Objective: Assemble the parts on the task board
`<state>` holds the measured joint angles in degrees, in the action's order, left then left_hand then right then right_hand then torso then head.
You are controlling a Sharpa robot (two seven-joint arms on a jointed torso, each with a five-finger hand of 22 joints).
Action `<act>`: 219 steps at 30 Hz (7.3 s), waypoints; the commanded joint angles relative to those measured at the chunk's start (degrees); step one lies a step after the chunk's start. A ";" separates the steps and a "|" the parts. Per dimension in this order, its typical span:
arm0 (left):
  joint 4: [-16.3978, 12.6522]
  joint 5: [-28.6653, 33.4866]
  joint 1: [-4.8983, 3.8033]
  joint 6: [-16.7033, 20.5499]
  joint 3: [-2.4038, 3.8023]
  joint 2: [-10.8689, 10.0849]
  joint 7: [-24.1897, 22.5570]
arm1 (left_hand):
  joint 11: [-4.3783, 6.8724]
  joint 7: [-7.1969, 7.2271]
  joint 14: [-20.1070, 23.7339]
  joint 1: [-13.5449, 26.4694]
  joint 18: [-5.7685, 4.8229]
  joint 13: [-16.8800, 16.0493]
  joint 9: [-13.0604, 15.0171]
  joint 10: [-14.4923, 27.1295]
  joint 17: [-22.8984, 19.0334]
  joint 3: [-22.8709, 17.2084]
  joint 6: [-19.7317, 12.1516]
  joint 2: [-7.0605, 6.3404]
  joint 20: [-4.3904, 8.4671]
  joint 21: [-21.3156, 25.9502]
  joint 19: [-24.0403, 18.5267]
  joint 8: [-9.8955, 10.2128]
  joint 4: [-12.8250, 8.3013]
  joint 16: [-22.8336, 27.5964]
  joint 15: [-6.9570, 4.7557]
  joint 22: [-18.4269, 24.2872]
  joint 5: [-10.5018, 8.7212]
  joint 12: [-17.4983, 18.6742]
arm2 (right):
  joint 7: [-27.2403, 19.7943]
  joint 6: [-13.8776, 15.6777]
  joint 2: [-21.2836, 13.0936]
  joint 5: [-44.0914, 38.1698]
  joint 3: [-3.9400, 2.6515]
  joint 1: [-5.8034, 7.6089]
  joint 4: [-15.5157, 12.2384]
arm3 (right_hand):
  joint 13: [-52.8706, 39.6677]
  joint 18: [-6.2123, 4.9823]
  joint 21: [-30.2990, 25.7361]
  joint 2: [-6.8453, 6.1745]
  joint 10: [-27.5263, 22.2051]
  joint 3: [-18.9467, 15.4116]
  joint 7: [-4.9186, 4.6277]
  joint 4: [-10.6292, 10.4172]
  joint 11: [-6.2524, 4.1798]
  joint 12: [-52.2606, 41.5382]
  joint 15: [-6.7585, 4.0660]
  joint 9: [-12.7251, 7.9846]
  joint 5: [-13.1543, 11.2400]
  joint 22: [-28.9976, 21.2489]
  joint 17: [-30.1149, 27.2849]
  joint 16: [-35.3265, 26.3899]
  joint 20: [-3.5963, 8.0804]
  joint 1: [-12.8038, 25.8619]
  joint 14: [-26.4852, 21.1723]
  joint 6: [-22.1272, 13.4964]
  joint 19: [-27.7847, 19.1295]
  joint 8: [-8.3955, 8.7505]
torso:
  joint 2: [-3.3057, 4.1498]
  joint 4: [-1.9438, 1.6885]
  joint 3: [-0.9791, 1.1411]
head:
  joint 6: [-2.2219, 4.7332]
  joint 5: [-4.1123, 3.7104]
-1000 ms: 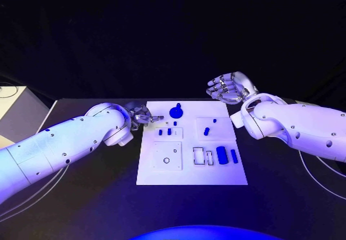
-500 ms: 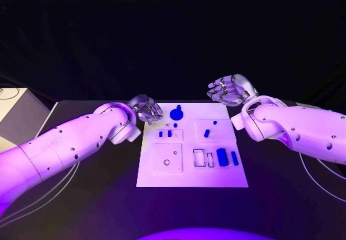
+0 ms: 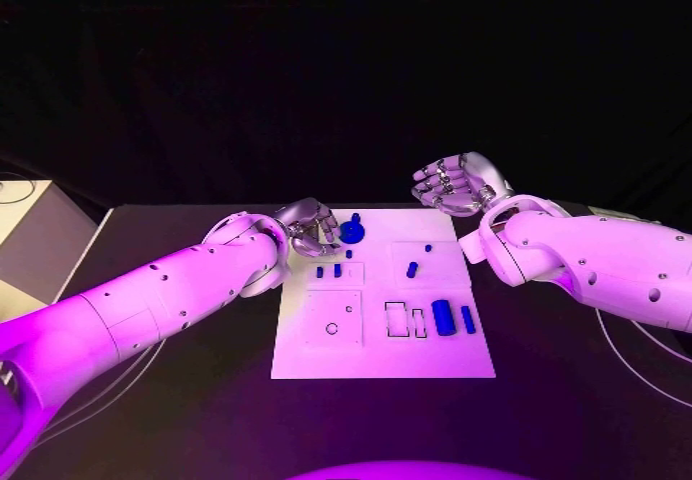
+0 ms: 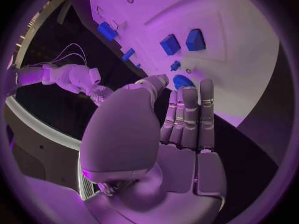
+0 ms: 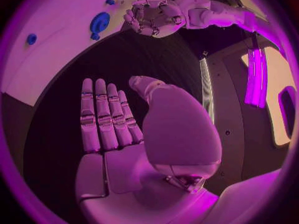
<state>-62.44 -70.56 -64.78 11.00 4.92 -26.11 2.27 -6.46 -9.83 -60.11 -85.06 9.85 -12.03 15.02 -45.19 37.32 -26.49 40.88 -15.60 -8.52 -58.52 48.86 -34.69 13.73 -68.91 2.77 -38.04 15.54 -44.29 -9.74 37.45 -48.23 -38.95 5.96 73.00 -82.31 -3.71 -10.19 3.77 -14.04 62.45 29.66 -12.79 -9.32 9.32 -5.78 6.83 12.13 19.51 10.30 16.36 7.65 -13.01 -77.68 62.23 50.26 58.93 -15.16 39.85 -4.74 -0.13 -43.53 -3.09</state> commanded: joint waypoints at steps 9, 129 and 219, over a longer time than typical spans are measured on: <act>1.56 -7.60 -0.30 -0.78 -0.49 2.63 -2.01 | 0.08 0.69 -4.39 0.78 0.66 1.38 -1.36 -0.77 5.65 -0.15 2.08 -0.36 -0.11 -2.07 1.24 1.89 -1.12 -5.27 -0.08 -1.29 -0.07 1.43 | -0.73 -0.82 0.28 -0.40 -0.02 -0.01 -0.15 | 0.07 -0.40 0.37 0.03 0.52 -0.04 -0.13 0.32 0.01 0.24 -0.12 0.03 0.22 -0.08 -0.10 -0.17 0.06 -0.52 0.49 0.29 0.48 -0.26 | -0.02 0.03 -0.03 | -0.06 -0.23; -0.48 -7.77 -1.08 -3.47 -0.03 -0.66 0.93 | 1.87 1.35 -16.70 2.48 -1.94 5.29 -1.01 -14.52 18.12 -9.79 15.33 4.30 1.81 -17.08 11.68 11.87 -14.15 -14.91 -1.92 -19.35 -0.55 12.34 | -0.86 -1.20 -0.29 -0.49 -0.05 0.10 -1.13 | 0.08 -0.36 0.35 0.08 0.71 0.14 -0.17 0.19 0.03 0.33 -0.11 0.02 0.36 -0.43 -0.36 -0.28 0.09 -0.03 0.73 0.49 0.66 -0.25 | -0.55 -0.46 -0.33 | -1.00 -1.35; 5.31 -9.50 -0.88 -7.87 -2.52 4.14 3.55 | 1.87 1.31 -16.33 3.71 -1.72 4.42 -0.80 -14.28 17.90 -8.81 13.89 4.56 1.71 -16.35 10.45 14.18 -14.92 -14.74 -1.90 -18.26 -0.75 13.16 | -0.94 -1.33 -0.17 -0.49 -0.05 0.10 -1.20 | 0.11 -0.35 0.31 -0.07 0.86 0.42 -0.10 0.41 -0.03 0.54 -0.15 -0.03 0.43 -0.94 -0.74 -0.48 0.14 0.21 0.95 0.64 0.85 -0.18 | -0.56 -0.44 -0.31 | -1.59 -1.76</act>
<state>-57.35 -79.49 -65.96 5.43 2.65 -22.11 4.74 -4.35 -8.60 -76.58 -81.92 8.81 -7.63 14.37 -59.85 55.26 -35.58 55.18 -11.11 -6.65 -75.21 59.67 -20.71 -1.20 -83.76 0.83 -56.33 14.68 -31.47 -9.99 36.91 -48.41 -39.03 5.94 73.09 -83.44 -3.66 -10.18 3.77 -14.03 62.86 29.98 -12.83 -9.01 9.33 -5.55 6.64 12.15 19.75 9.43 15.69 7.41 -13.02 -77.67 62.84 50.60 59.35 -15.17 39.27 -5.19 -0.44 -45.10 -4.88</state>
